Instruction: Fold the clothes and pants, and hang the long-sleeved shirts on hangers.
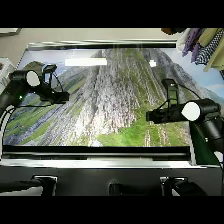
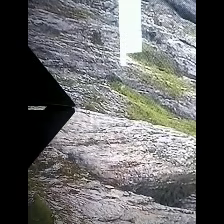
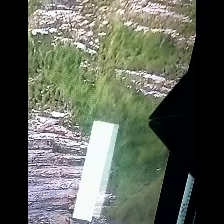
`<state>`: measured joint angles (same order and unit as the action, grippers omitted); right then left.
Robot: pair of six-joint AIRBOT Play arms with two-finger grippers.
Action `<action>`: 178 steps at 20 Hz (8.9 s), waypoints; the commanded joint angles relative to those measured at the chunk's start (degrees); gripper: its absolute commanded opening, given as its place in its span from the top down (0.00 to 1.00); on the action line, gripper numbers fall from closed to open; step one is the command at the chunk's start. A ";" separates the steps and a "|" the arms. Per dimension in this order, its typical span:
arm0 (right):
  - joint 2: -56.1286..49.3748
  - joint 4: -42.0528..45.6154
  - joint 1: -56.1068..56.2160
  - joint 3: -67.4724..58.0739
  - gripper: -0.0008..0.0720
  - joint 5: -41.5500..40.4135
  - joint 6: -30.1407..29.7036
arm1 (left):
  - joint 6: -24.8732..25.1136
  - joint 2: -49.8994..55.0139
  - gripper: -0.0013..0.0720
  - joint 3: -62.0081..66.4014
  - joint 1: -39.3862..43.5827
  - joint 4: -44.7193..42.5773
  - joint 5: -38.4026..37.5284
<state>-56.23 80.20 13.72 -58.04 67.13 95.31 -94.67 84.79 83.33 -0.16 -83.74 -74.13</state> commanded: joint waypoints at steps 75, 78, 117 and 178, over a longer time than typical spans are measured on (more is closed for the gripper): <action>0.04 -0.02 0.07 -0.04 0.95 0.00 0.00 | -5.68 29.59 0.97 33.27 -22.21 2.32 20.41; 0.04 -0.02 0.04 -0.04 0.95 0.00 0.00 | -3.30 23.26 0.97 30.12 -14.03 4.33 16.33; -0.17 -2.95 -0.09 -0.09 0.94 -13.49 10.16 | -15.65 -9.53 0.00 6.23 8.24 4.07 -4.96; -20.37 -24.74 -9.22 -23.04 0.95 -18.75 -17.79 | 8.50 -0.48 0.96 1.84 -10.25 29.53 21.90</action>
<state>-81.97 37.04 4.47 -74.02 49.06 68.77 -86.41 91.68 80.51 -8.64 -50.52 -51.90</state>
